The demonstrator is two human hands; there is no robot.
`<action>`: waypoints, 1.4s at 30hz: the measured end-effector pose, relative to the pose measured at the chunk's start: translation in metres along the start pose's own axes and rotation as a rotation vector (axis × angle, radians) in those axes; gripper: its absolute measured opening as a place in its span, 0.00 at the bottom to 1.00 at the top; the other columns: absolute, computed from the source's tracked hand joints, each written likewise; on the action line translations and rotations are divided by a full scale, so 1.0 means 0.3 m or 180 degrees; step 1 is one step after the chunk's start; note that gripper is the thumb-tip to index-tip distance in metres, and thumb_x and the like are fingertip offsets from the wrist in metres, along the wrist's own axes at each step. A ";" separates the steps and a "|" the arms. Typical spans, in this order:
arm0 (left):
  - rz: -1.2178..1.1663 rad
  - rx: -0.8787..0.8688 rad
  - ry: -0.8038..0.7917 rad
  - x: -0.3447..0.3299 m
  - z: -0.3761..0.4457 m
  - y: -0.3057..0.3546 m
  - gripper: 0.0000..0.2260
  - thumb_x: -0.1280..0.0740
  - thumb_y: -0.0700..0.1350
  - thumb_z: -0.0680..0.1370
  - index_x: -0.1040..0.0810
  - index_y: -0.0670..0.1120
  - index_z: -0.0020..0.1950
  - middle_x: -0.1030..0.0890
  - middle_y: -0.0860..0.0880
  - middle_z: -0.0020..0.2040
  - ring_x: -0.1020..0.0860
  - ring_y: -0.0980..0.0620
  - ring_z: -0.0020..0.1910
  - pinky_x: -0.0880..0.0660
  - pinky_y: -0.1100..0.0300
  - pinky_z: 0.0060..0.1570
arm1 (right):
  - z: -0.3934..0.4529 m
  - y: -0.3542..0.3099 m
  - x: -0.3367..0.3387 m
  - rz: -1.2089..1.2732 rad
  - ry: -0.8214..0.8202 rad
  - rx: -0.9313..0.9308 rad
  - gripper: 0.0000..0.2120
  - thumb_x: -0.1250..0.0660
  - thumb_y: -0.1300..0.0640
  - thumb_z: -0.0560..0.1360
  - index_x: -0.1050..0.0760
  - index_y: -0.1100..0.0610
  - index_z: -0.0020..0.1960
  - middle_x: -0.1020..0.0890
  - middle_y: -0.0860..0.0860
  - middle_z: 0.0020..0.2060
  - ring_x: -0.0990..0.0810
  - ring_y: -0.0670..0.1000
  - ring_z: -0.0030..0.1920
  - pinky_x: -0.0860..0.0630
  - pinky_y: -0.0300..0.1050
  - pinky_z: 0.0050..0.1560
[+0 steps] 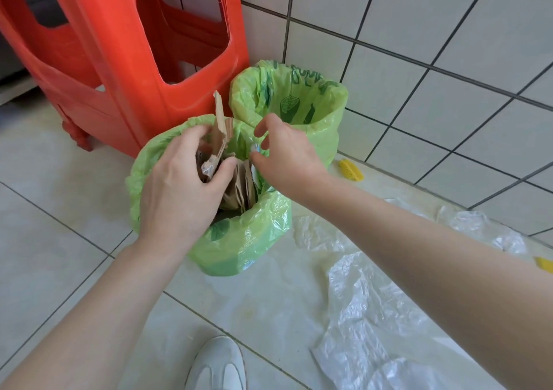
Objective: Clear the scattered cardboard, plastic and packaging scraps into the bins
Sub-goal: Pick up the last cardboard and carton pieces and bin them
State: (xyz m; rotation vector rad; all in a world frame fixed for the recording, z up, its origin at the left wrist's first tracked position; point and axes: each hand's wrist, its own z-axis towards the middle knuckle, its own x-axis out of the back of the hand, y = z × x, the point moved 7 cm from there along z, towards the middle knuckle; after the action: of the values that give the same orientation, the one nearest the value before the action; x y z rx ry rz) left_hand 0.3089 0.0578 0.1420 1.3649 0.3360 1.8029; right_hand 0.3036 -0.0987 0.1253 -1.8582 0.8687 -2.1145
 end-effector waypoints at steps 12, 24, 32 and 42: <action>0.1154 -0.0860 -0.0556 -0.126 -0.024 0.039 0.30 0.35 0.38 0.76 0.37 0.55 0.75 0.28 0.47 0.52 0.23 0.44 0.44 0.25 0.49 0.36 | -0.014 0.038 -0.031 -0.0001 -0.0312 0.0003 0.10 0.38 0.61 0.73 0.25 0.58 0.54 0.19 0.54 0.47 0.21 0.58 0.48 0.21 0.54 0.50; 0.0795 -0.0749 -0.0389 -0.075 -0.034 0.158 0.24 0.32 0.46 0.73 0.28 0.47 0.69 0.31 0.46 0.64 0.33 0.43 0.61 0.29 0.51 0.57 | -0.174 0.293 0.085 0.0038 -0.0247 -0.0451 0.12 0.39 0.58 0.75 0.24 0.55 0.58 0.19 0.49 0.48 0.22 0.51 0.48 0.24 0.45 0.48; 0.0586 -0.1391 -0.0386 -0.233 -0.099 0.368 0.10 0.32 0.40 0.73 0.18 0.42 0.53 0.23 0.45 0.53 0.29 0.43 0.57 0.32 0.57 0.55 | -0.342 0.462 0.155 0.0024 -0.0527 -0.0491 0.10 0.38 0.56 0.77 0.25 0.54 0.57 0.21 0.46 0.46 0.24 0.48 0.47 0.26 0.42 0.48; 0.0130 -0.1464 -0.2049 -0.632 -0.511 0.426 0.07 0.33 0.38 0.71 0.19 0.46 0.48 0.22 0.52 0.47 0.27 0.49 0.52 0.24 0.53 0.44 | -0.829 0.812 0.132 -0.0070 -0.1521 -0.0838 0.08 0.38 0.55 0.77 0.27 0.50 0.56 0.21 0.42 0.46 0.21 0.43 0.48 0.23 0.39 0.49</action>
State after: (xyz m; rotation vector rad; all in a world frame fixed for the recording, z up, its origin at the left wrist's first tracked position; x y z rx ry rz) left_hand 0.1274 -0.1222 0.0402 1.5166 -0.4251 1.2641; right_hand 0.0029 -0.2421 0.0168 -2.3683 1.0376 -1.5087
